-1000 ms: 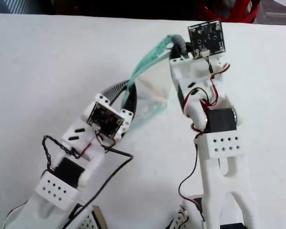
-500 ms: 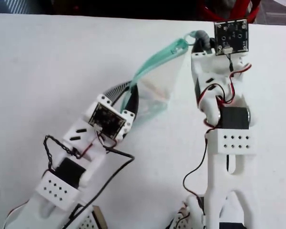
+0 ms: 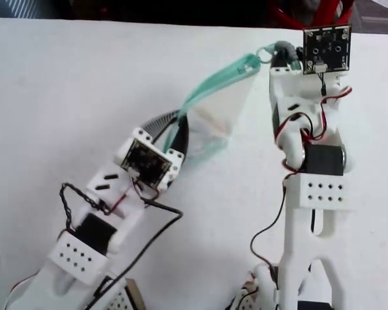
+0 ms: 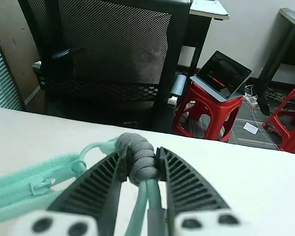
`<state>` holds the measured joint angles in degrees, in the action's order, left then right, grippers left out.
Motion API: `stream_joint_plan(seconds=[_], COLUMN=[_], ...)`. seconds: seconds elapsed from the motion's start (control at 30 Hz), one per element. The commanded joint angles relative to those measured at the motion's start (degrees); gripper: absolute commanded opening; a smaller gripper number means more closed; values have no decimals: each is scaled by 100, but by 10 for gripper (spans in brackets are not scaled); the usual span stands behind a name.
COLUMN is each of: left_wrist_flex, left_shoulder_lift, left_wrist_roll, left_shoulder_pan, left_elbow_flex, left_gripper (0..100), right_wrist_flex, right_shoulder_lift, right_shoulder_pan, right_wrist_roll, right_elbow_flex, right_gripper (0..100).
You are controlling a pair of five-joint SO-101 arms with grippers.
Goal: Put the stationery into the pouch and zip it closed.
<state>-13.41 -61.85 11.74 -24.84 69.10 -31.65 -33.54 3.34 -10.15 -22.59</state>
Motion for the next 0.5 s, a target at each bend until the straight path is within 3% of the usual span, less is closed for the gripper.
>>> stream_joint_plan(seconds=[0.0,0.47], left_wrist_flex=[-70,-79], left_shoulder_lift=[48,57], left_wrist_roll=[18,18], left_shoulder_pan=[-4,-4], left_elbow_flex=[246,255], left_gripper=[23,23], right_wrist_flex=[382,602], right_shoulder_lift=[-4,-4], right_shoulder_pan=[523,927], right_wrist_roll=[9,-18], right_elbow_flex=[378,360], right_gripper=[19,19])
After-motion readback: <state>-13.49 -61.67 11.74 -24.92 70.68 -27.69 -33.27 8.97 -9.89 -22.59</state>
